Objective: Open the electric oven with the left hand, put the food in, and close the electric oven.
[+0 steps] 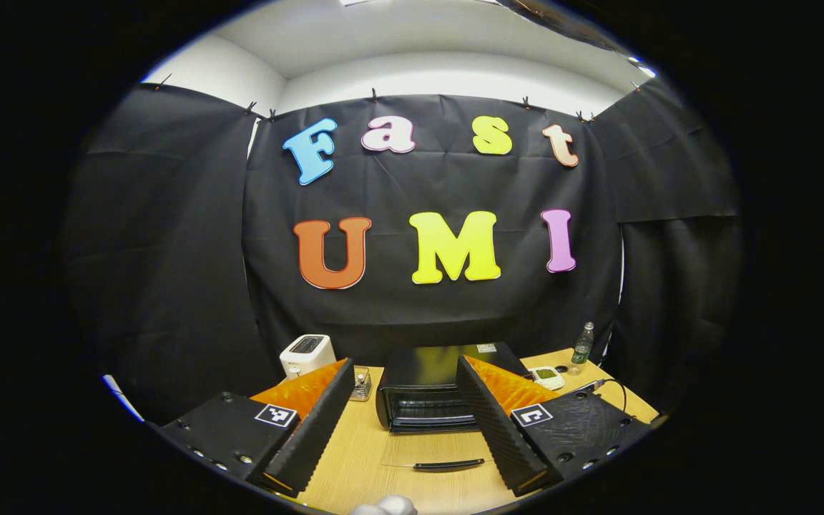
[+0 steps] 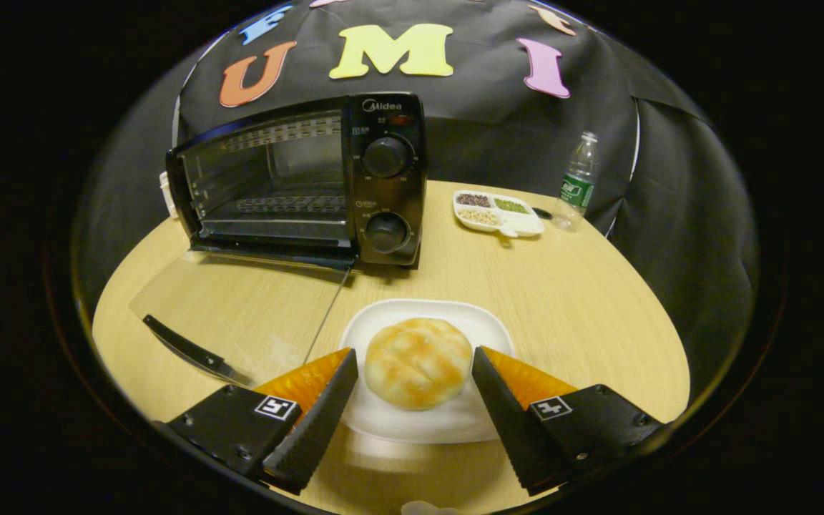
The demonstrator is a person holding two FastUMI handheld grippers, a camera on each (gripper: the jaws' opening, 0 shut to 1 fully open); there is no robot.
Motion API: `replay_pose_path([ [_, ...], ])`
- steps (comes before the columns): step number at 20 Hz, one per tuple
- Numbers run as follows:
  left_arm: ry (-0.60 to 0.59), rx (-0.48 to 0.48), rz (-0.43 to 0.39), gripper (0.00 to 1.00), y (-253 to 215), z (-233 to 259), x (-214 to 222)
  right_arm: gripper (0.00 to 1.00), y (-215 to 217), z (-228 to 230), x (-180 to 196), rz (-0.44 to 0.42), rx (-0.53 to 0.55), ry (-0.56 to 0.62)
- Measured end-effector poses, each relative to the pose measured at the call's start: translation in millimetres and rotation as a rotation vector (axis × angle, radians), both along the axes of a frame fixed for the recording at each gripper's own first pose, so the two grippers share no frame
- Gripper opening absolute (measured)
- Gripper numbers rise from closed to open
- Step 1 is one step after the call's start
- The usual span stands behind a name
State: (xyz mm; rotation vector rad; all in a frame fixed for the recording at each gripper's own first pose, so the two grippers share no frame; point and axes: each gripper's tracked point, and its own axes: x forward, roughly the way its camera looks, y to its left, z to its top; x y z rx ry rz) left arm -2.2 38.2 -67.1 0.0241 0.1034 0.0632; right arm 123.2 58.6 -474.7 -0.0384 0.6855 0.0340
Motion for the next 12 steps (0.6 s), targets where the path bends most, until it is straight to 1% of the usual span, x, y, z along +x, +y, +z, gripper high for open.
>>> replay_pose_path([
  [2, 0.005, 0.002, 0.0, 0.93, 1, -1, 2, 1.0, -2, -7, 0, -0.017, 0.019, 0.018],
  [4, 0.006, 0.007, 0.0, 0.93, 2, -2, 5, 1.0, -3, -13, 1, -0.016, 0.029, 0.033],
  [6, -0.002, 0.004, -0.001, 0.93, 2, 1, 5, 0.94, -3, -12, 2, -0.013, 0.034, 0.029],
  [7, -0.006, 0.004, 0.002, 0.93, 4, 3, 5, 0.87, -2, -12, 2, -0.012, 0.039, 0.033],
  [9, -0.011, 0.003, -0.001, 0.93, 4, 4, 6, 0.83, 0, -9, 1, -0.012, 0.062, 0.037],
  [10, -0.013, 0.005, -0.003, 0.93, 3, 4, 6, 0.81, 0, -2, 2, -0.014, 0.068, 0.026],
  [11, -0.014, 0.006, -0.007, 0.93, 2, 5, 6, 0.77, 2, 7, 3, -0.013, 0.079, 0.016],
  [12, -0.015, 0.005, -0.01, 0.93, 2, 5, 4, 0.77, 6, 17, 3, -0.012, 0.105, 0.003],
])
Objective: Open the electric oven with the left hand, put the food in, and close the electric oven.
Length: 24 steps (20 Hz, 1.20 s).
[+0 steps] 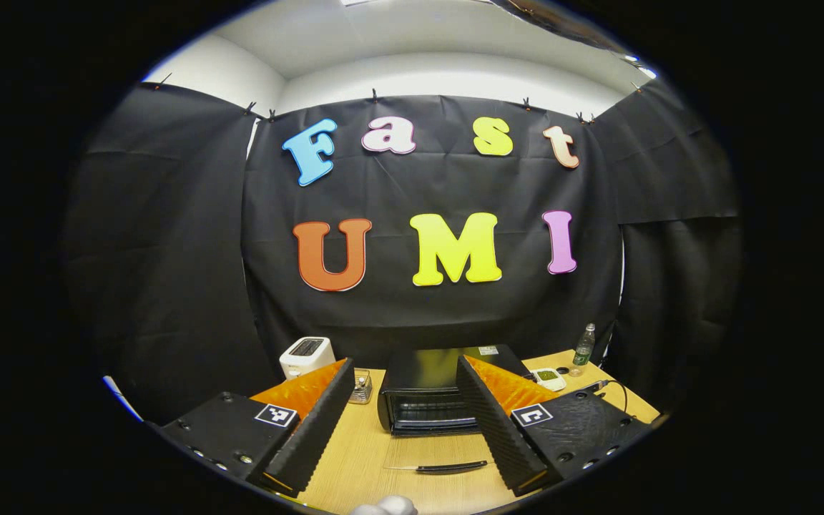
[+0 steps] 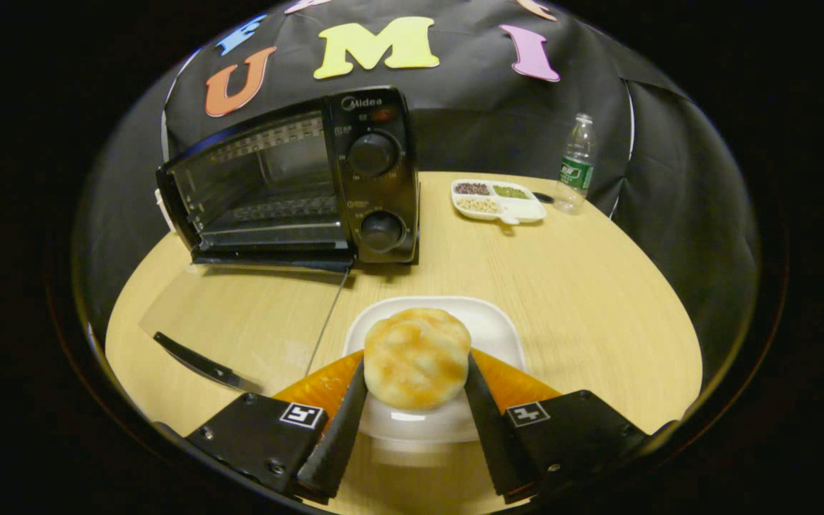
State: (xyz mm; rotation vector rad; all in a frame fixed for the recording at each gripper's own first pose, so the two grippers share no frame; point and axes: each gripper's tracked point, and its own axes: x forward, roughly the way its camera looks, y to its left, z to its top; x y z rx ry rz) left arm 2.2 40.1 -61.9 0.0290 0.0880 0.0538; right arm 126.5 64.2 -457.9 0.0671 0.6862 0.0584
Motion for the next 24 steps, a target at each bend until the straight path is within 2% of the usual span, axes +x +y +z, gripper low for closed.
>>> replay_pose_path([
  [7, -0.012, -0.016, 0.002, 0.93, 7, 4, 0, 0.77, 72, 71, 16, -0.01, 0.323, -0.061],
  [9, -0.011, -0.015, -0.001, 0.93, 8, 3, 0, 0.75, 97, 75, 21, 0.007, 0.387, -0.057],
  [13, 0.006, 0.0, -0.002, 0.93, 14, -3, -3, 0.78, 152, 68, 29, -0.001, 0.579, -0.002],
  [19, 0.028, 0.019, 0.009, 0.93, 33, -8, -2, 0.75, 198, 54, 58, -0.057, 0.681, 0.01],
  [20, 0.032, 0.023, 0.008, 0.93, 35, -10, -2, 0.77, 202, 54, 66, -0.079, 0.709, 0.008],
  [21, 0.034, 0.025, 0.009, 0.93, 38, -11, -3, 0.75, 204, 55, 75, -0.103, 0.73, 0.005],
  [24, 0.04, 0.031, 0.01, 0.93, 44, -12, -5, 0.77, 204, 58, 106, -0.157, 0.739, -0.028],
])
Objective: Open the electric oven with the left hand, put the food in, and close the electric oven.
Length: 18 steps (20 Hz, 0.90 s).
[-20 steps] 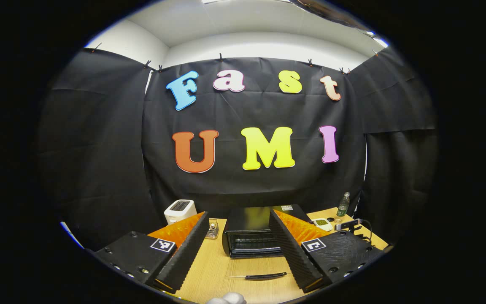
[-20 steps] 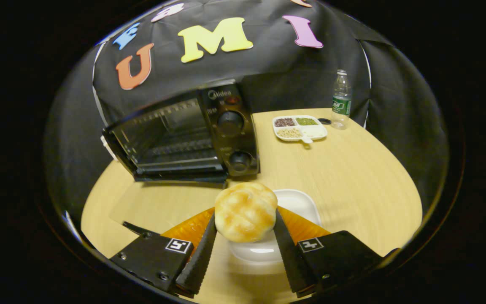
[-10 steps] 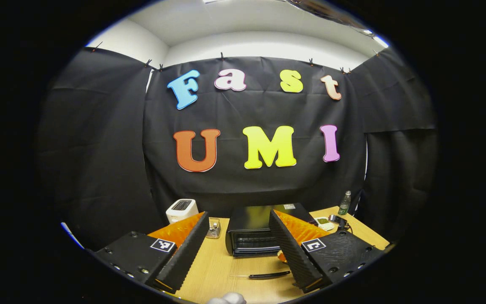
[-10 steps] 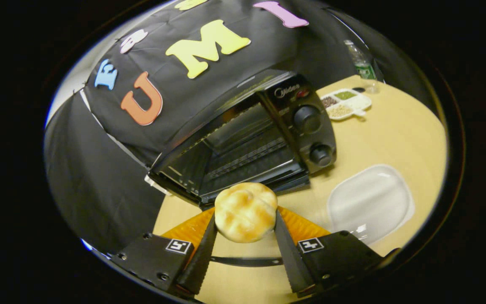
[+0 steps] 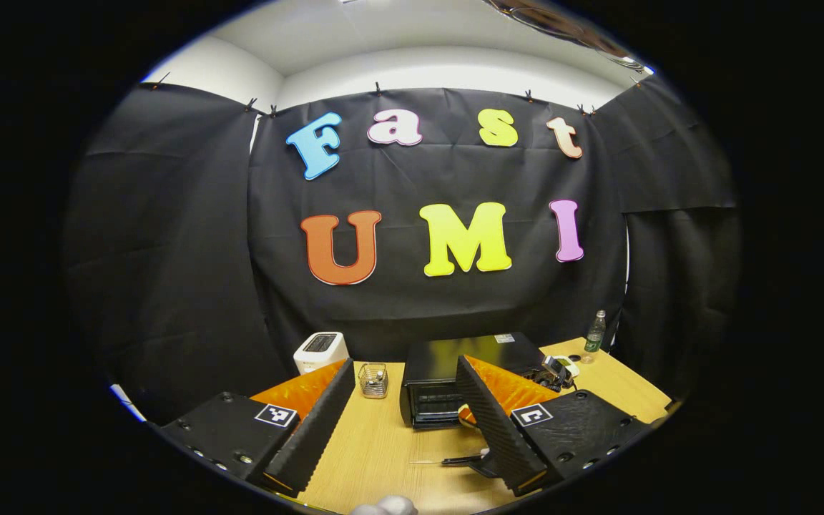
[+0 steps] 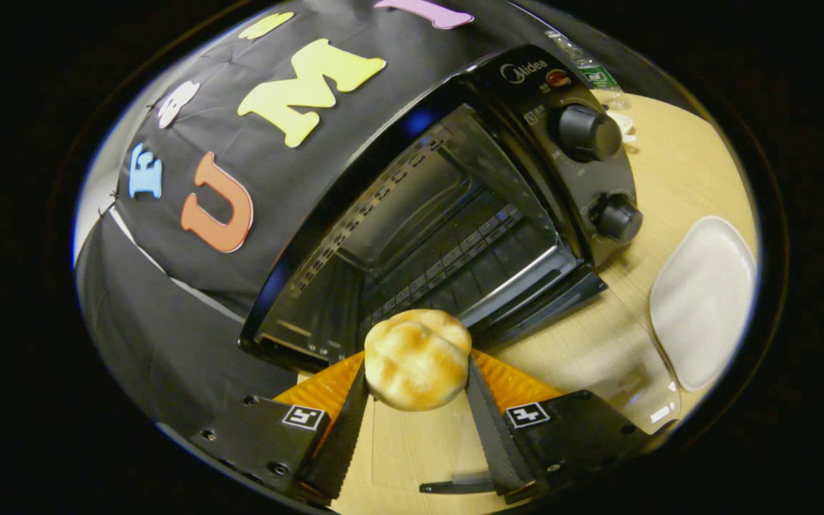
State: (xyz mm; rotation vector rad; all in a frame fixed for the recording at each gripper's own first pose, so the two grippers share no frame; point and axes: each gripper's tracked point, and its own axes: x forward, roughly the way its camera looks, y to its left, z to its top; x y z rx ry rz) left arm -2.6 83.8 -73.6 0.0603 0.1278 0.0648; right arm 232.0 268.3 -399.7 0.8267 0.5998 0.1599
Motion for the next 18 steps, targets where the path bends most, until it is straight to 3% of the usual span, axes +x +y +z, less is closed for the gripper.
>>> replay_pose_path([
  [8, 0.02, -0.001, 0.016, 0.93, 15, -11, 1, 0.77, -7, 0, 41, -0.074, -0.105, -0.028],
  [12, 0.023, 0.006, 0.015, 0.93, 16, -14, 0, 0.77, -16, -8, 51, -0.104, -0.226, -0.031],
  [14, 0.027, 0.009, 0.014, 0.93, 15, -16, 0, 0.81, -17, -7, 49, -0.104, -0.254, -0.039],
  [16, 0.029, 0.008, 0.01, 0.93, 13, -16, -1, 0.96, -12, -5, 51, -0.095, -0.282, -0.046],
  [18, 0.029, 0.012, 0.007, 0.93, 13, -16, 0, 0.99, -13, -5, 51, -0.091, -0.304, -0.051],
])
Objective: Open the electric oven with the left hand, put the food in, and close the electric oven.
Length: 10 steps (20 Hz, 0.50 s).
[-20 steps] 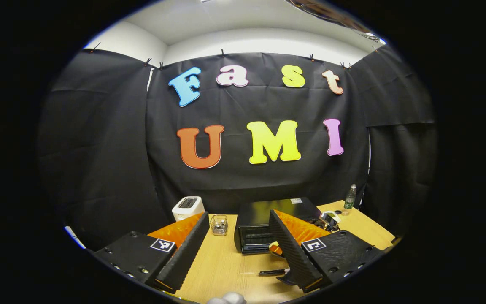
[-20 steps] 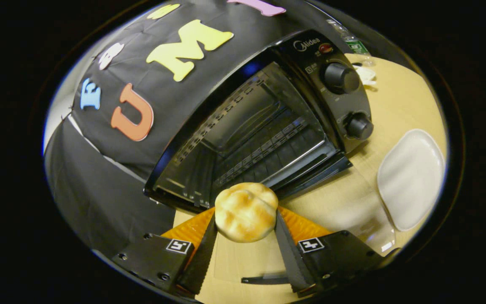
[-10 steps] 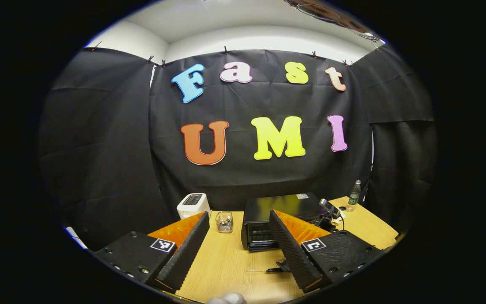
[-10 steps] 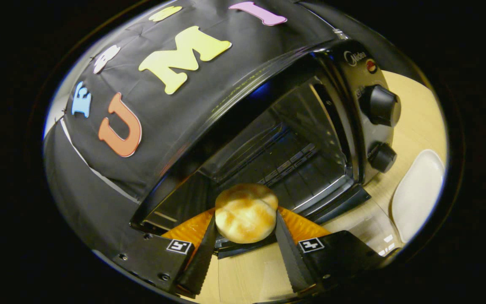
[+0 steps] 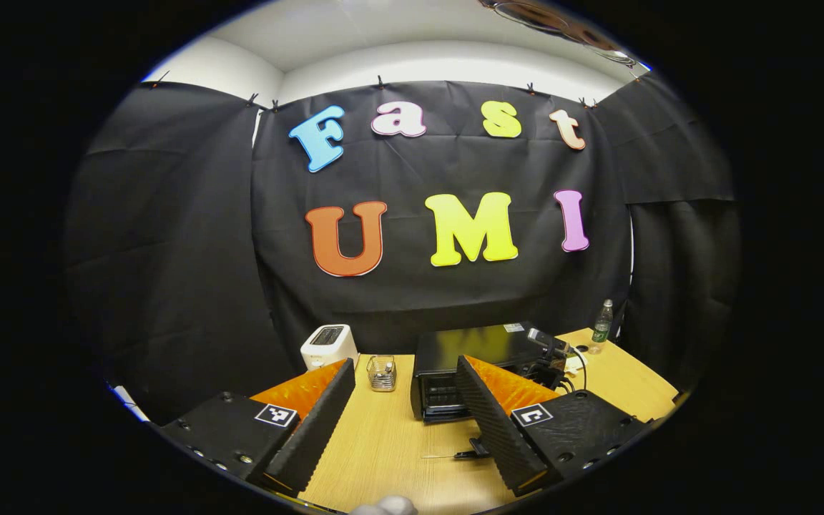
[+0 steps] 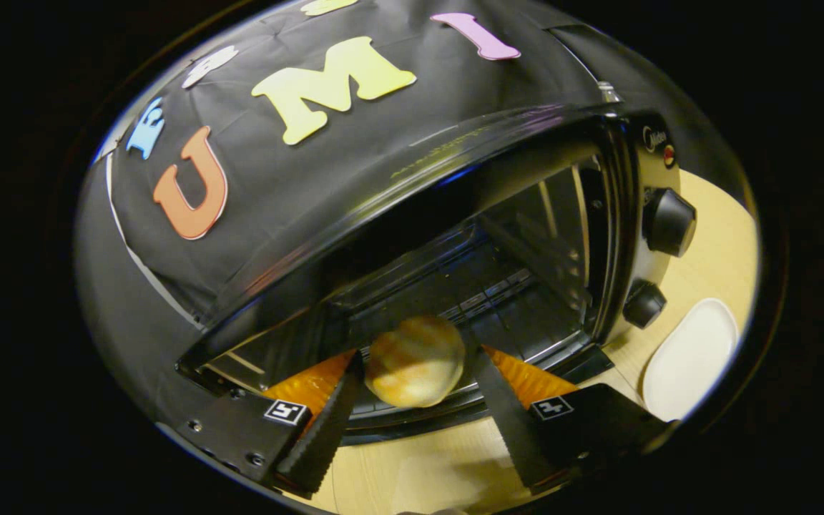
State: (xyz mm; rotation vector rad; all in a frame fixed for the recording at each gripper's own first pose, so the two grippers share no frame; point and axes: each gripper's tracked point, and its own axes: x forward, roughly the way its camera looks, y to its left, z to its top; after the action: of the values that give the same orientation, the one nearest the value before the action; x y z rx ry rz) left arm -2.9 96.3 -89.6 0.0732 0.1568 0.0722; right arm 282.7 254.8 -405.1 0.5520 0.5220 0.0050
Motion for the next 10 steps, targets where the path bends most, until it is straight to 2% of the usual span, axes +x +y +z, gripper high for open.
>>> replay_pose_path([
  [6, -0.016, 0.007, 0.004, 0.93, 0, 1, -1, 1.0, -16, 22, -23, 0.031, -0.06, -0.043],
  [8, -0.027, 0.005, 0.0, 0.93, -1, 0, -1, 1.0, -27, 49, -38, 0.043, -0.074, -0.098],
  [9, -0.034, 0.005, -0.001, 0.93, -2, 0, 0, 0.95, -35, 66, -48, 0.049, -0.093, -0.13],
  [10, -0.035, 0.004, -0.003, 0.93, -3, -1, 1, 1.0, -46, 86, -60, 0.056, -0.12, -0.161],
])
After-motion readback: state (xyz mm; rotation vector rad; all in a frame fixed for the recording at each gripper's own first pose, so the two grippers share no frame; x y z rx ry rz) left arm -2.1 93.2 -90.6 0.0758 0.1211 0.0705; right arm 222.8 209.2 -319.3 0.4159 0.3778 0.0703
